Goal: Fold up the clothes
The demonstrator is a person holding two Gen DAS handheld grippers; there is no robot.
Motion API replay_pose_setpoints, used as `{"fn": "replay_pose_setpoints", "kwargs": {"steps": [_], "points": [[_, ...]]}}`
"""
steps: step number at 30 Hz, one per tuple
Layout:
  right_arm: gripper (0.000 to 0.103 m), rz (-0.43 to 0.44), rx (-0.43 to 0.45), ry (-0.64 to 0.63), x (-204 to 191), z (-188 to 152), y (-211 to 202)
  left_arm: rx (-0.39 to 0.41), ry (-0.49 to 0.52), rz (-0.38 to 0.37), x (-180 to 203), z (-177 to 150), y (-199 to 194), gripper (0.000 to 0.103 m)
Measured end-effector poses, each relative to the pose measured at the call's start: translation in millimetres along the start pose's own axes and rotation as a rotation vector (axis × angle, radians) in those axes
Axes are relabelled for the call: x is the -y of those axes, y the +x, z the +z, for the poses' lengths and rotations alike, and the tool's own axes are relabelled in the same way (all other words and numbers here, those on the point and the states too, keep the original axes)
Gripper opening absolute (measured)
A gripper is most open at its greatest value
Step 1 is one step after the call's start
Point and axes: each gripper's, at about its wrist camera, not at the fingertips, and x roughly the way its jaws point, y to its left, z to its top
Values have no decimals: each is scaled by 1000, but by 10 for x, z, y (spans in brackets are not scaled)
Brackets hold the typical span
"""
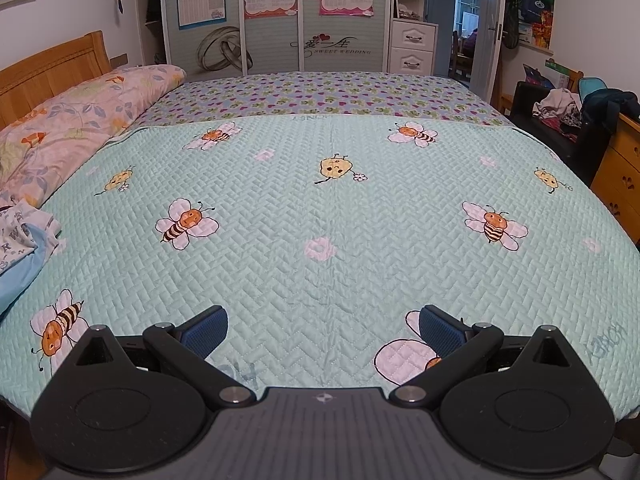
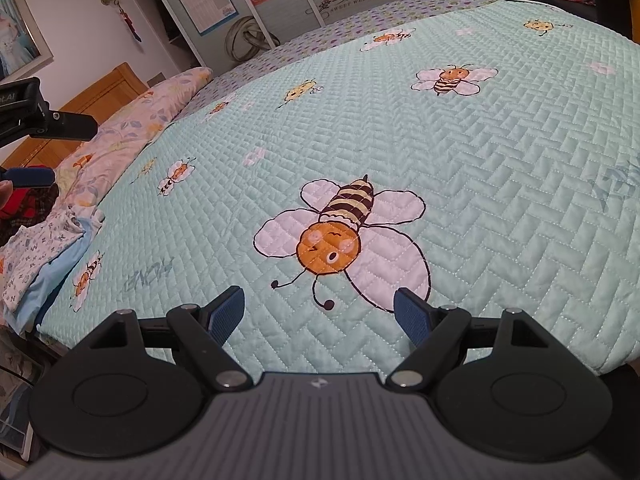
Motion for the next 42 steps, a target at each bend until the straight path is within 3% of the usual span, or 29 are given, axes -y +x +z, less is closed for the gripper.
{"fn": "replay_pose_setpoints", "kwargs": {"steps": [42], "points": [[83, 3, -19, -13, -48, -21, 27, -13, -8, -10, -13, 14, 30, 102]]}}
